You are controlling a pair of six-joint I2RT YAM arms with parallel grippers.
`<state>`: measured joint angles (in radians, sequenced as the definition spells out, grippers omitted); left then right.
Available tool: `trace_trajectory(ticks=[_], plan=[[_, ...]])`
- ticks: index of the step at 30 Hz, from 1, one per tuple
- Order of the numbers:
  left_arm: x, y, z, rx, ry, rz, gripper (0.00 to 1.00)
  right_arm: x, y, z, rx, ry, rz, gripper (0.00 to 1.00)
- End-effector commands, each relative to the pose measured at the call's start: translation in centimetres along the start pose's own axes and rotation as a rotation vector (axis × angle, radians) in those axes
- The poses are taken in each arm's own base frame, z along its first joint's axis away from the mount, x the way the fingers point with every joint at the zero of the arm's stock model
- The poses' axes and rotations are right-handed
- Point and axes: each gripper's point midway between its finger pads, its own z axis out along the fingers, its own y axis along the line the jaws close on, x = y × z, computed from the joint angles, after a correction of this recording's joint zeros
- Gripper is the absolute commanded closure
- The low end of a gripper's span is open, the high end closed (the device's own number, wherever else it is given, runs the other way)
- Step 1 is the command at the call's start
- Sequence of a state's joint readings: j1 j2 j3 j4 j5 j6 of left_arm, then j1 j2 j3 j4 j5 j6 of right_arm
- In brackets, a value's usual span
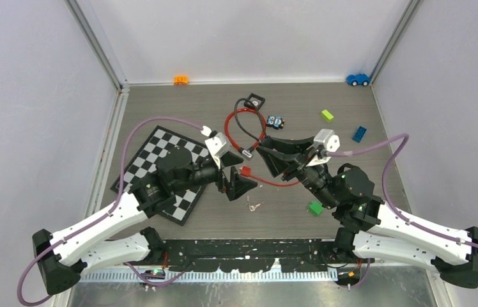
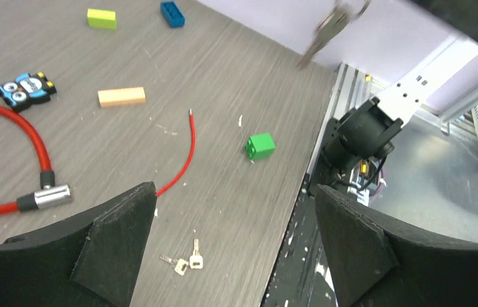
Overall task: Lock with the key
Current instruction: Lock the lock.
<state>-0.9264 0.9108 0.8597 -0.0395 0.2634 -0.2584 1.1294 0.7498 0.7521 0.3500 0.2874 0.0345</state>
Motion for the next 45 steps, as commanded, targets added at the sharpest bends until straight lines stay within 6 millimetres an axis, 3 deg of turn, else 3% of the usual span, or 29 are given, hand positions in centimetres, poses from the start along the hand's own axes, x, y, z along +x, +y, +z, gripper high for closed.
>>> trace_trajectory(ticks=[1,6,12,15,22,29,36,45], plan=[[0.3,-0.9,-1.2,0.037,0.009,0.002,0.03,-5.3,-0.4,-0.2,0.018,-0.185,0.008,0.99],[0.0,-0.8,-2.4,0.017,-0.043,0.015,0.03,-5.1,-0.3,-0.4,0.004,-0.195,-0.034,0.99],[-2.9,-0.9,-4.3,-0.014,-0.174,0.059,0.02,-4.5,0.2,-0.5,-0.037,-0.182,-0.081,0.99],[-5.1,-0.8,-5.5,-0.048,-0.243,0.06,0.03,-3.9,0.8,-0.6,-0.08,-0.158,-0.12,0.99],[-12.8,0.1,-9.5,-0.17,-0.585,-0.032,0.15,-3.3,2.0,-0.8,-0.155,-0.152,-0.172,0.99],[-16.8,-2.1,-10.1,-0.06,-0.705,-0.079,0.19,-2.5,2.6,-0.2,-0.183,-0.125,-0.18,0.99],[-17.6,-4.1,-9.5,0.047,-0.685,-0.065,0.23,-2.1,3.1,0.3,-0.207,-0.113,-0.183,0.99],[-15.5,-3.1,-7.7,0.009,-0.59,-0.09,0.35,-2.3,3.4,0.4,-0.216,-0.118,-0.18,0.99]])
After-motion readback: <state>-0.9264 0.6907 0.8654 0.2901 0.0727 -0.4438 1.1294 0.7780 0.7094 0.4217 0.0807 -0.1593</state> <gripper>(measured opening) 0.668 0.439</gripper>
